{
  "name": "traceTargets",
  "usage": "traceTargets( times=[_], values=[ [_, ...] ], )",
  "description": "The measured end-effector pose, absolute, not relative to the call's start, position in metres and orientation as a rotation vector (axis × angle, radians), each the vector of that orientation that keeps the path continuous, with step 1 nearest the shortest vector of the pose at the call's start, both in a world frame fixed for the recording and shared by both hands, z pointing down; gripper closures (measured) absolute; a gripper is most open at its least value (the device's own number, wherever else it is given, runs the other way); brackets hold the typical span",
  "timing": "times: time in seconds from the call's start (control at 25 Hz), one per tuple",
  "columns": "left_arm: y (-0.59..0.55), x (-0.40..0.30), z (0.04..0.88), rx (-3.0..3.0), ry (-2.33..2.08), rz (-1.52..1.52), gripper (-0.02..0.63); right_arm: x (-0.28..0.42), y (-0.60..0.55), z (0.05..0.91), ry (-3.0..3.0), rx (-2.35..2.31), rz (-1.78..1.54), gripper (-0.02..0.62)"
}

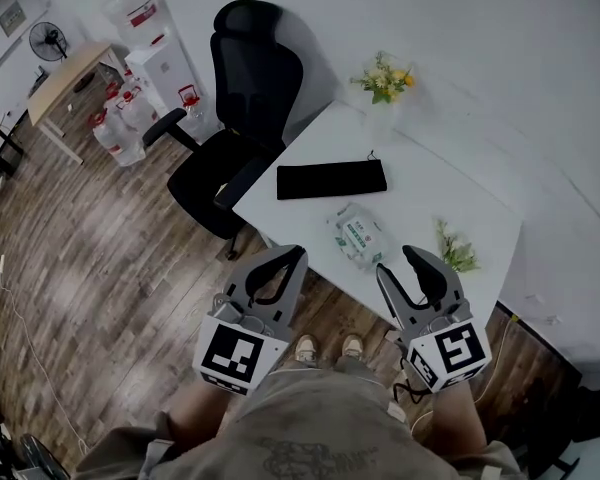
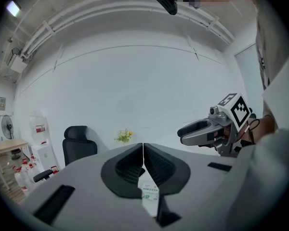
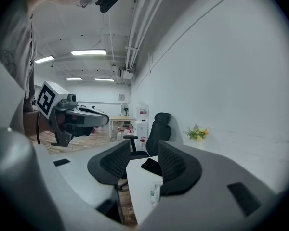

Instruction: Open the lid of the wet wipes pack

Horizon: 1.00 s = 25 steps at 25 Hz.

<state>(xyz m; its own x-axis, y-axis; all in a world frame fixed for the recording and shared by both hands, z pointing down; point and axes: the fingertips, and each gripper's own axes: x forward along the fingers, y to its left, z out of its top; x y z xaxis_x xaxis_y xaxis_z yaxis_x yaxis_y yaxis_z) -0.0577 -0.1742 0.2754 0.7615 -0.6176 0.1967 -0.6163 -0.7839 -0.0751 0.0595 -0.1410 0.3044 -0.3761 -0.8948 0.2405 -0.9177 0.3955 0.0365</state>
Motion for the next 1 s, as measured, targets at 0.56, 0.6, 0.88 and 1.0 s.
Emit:
traceTargets(
  times=[0.56, 0.6, 0.88, 1.0],
  values=[
    [-0.227, -0.028, 0.278, -2.902, 1.130, -0.339, 0.586, 0.100, -0.221, 0.319, -2.400, 1.552, 0.122, 0.397],
    [-0.233, -0.026, 0.282, -2.895, 1.125, -0.352, 0.586, 0.101, -0.227, 0.322, -2.408, 1.550, 0.136, 0.397],
    [-0.268, -0.006, 0.341, -2.924, 1.101, -0.474, 0.586, 0.094, -0.262, 0.382, -2.401, 1.464, 0.254, 0.390],
    [-0.280, 0.000, 0.377, -2.943, 1.120, -0.561, 0.586, 0.091, -0.271, 0.418, -2.395, 1.417, 0.331, 0.390]
  ],
)
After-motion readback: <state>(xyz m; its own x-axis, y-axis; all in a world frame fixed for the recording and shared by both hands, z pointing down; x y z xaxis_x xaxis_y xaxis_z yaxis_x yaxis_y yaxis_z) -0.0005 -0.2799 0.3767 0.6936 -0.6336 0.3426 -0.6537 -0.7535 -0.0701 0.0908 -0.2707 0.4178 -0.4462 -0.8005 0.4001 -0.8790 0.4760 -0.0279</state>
